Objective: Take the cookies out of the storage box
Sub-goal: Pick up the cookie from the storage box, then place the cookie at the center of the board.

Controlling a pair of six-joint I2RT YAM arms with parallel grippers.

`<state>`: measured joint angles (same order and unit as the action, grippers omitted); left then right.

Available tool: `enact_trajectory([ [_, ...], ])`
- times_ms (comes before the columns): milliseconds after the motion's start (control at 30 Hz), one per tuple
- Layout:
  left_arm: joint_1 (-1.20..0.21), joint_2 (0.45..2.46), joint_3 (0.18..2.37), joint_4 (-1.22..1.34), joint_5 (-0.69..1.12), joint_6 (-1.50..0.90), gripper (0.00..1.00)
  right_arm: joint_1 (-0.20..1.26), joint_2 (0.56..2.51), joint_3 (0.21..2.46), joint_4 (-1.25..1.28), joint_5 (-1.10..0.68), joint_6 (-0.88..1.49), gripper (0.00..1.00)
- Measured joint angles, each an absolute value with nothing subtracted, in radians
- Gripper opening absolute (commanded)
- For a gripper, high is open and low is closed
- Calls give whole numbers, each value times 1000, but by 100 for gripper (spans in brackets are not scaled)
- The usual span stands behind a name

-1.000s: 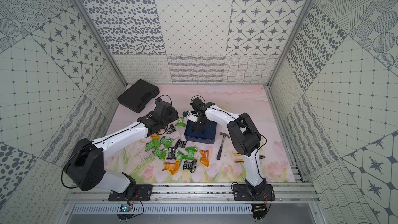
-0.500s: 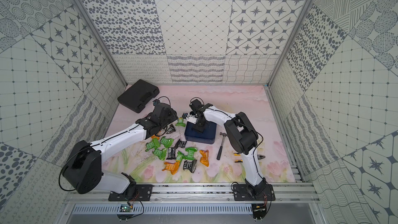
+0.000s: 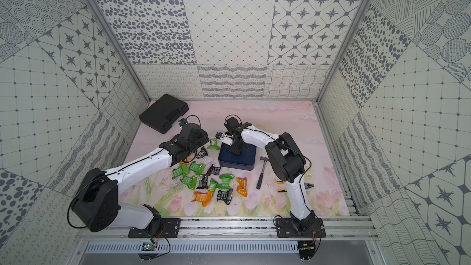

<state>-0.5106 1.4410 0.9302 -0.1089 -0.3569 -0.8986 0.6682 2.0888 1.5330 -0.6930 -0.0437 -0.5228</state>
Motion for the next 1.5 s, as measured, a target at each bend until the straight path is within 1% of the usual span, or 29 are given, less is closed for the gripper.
enact_trajectory([
  [333, -511, 1441, 926, -109, -373, -913, 62, 668, 1994, 1457, -646, -44, -469, 37],
  [633, -511, 1425, 925, -109, -398, -924, 62, 630, 1790, 1343, -561, -15, -293, 36],
  [767, -511, 1417, 921, -113, -421, -936, 62, 558, 1700, 1276, -528, 24, -156, 35],
  [900, -511, 1407, 913, -122, -440, -949, 62, 466, 1649, 1199, -514, 78, 6, 35],
  [1133, -509, 1388, 907, -167, -492, -975, 62, 319, 1675, 1138, -512, 98, 268, 35],
  [1200, -506, 1379, 904, -184, -510, -987, 62, 300, 1707, 1139, -500, 97, 316, 36],
  [1300, -499, 1365, 898, -213, -537, -1003, 62, 294, 1768, 1141, -489, 95, 360, 43],
  [1400, -493, 1356, 891, -237, -561, -1018, 62, 288, 1816, 1140, -479, 89, 384, 47],
  [1467, -490, 1351, 887, -253, -575, -1022, 62, 285, 1827, 1139, -471, 87, 392, 52],
  [1500, -488, 1348, 884, -259, -583, -1026, 62, 282, 1828, 1136, -467, 87, 396, 57],
])
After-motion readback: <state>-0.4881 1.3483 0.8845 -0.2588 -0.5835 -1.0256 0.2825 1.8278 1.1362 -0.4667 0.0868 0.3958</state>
